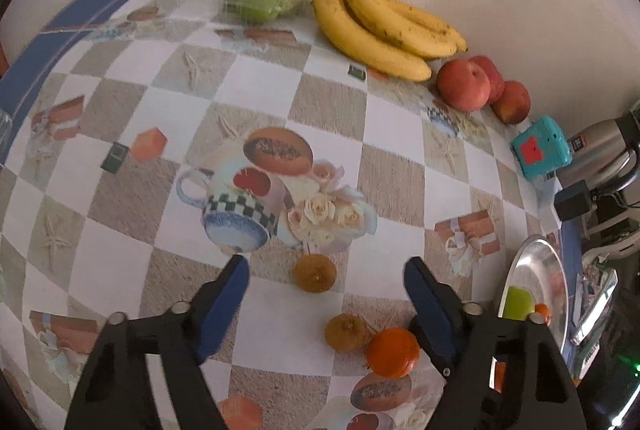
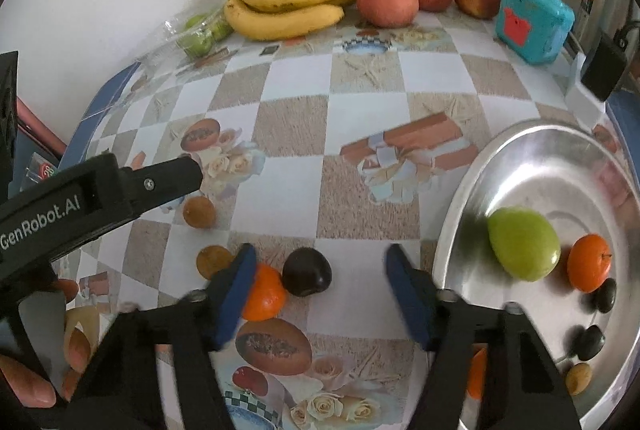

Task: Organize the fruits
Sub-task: 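Grasp a small brown fruit with the left tool while the right tool grasps a dark fruit, then hold the brown fruit and dark fruit lifted in both closed tools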

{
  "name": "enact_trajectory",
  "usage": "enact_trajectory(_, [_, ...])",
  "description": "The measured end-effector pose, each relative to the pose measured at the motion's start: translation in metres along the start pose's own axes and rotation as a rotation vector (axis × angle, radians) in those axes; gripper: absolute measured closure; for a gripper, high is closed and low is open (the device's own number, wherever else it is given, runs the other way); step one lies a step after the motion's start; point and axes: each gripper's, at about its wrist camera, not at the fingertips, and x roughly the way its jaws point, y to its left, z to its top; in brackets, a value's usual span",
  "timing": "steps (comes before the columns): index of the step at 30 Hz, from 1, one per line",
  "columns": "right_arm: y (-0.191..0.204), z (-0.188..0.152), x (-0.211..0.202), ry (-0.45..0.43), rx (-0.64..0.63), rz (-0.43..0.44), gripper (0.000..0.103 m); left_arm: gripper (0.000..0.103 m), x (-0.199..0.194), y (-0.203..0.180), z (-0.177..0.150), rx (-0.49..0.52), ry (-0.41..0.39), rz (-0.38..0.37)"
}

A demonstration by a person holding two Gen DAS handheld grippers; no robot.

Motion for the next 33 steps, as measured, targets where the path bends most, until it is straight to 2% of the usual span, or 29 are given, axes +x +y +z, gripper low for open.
enact_trajectory(4, [-0.005,-0.003,0.005,0.014,0.031,0.023,0.045,0.038,0.006,0.002,-0.004,-0.012,0.030,-0.010])
enact_trajectory(10, [-0.007,-0.004,0.004,0.020,0.059,0.071,0.058,0.057,0.012,0.003,-0.007,-0.025,0.059,-0.011])
enact_trajectory(12, [-0.007,-0.004,0.004,0.020,0.064,0.085,0.061,0.067,0.013,0.004,-0.008,-0.028,0.067,-0.011])
enact_trajectory(15, [-0.007,-0.004,0.004,0.022,0.076,0.108,0.068,0.074,0.015,0.004,-0.009,-0.030,0.077,-0.011])
enact_trajectory(19, [-0.007,-0.005,0.003,0.022,0.080,0.100,0.078,0.077,0.015,0.004,-0.010,-0.037,0.077,-0.017])
enact_trajectory(24, [-0.011,-0.005,0.002,0.025,0.100,0.116,0.080,0.083,0.013,0.005,-0.009,-0.044,0.075,-0.020])
enact_trajectory(26, [-0.010,-0.005,0.000,0.018,0.095,0.112,0.084,0.085,0.012,0.005,-0.008,-0.044,0.073,-0.021])
enact_trajectory(33, [-0.010,-0.003,-0.007,0.007,0.087,0.109,0.087,0.084,0.017,0.010,-0.009,-0.075,0.097,-0.030])
